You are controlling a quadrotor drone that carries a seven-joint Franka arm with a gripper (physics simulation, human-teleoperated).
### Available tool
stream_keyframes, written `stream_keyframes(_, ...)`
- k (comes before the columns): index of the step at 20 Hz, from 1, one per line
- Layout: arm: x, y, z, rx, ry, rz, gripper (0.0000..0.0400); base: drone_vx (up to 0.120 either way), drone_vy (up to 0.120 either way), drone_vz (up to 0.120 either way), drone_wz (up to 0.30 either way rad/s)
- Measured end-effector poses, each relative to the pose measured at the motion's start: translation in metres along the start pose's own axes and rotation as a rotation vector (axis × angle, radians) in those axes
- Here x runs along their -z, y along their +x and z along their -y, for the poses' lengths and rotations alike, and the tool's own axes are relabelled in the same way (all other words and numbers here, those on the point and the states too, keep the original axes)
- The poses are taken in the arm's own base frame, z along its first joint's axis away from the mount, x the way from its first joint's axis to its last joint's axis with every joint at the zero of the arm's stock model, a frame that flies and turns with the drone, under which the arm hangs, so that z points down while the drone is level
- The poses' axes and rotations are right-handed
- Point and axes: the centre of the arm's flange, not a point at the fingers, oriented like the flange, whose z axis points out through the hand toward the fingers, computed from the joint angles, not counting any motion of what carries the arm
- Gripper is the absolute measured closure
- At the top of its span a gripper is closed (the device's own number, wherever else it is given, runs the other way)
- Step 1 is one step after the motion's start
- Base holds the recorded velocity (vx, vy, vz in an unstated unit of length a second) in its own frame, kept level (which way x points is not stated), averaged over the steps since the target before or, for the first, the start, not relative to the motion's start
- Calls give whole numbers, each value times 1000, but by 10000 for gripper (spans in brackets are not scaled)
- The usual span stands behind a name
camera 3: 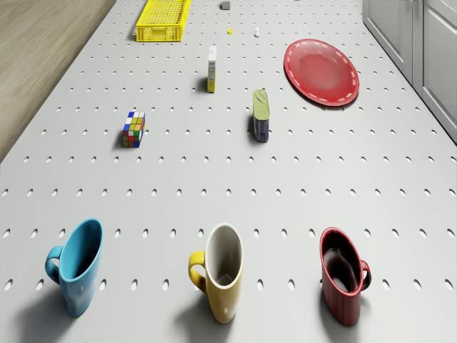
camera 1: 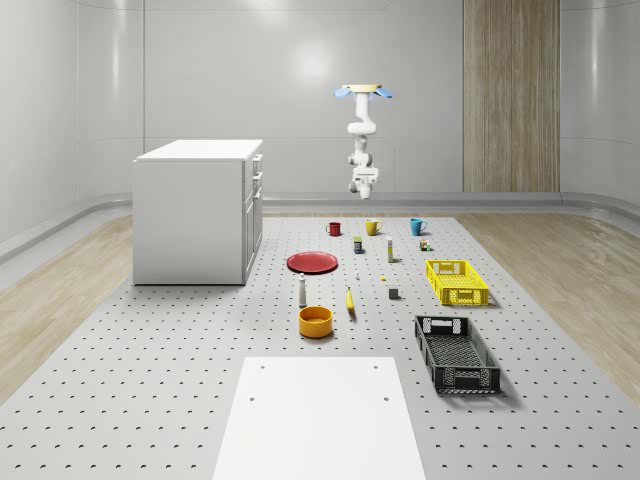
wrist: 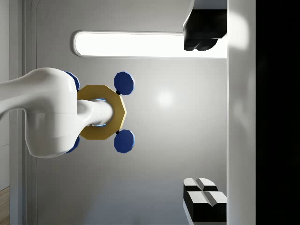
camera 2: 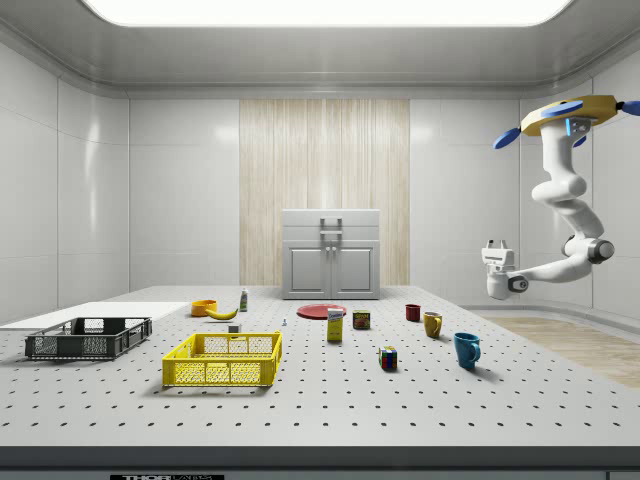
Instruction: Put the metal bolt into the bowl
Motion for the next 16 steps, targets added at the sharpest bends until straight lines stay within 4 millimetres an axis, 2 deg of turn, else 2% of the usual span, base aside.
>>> stream_keyframes(16,0,-2,1,0,-7,-24,0,120,-120,0,0)
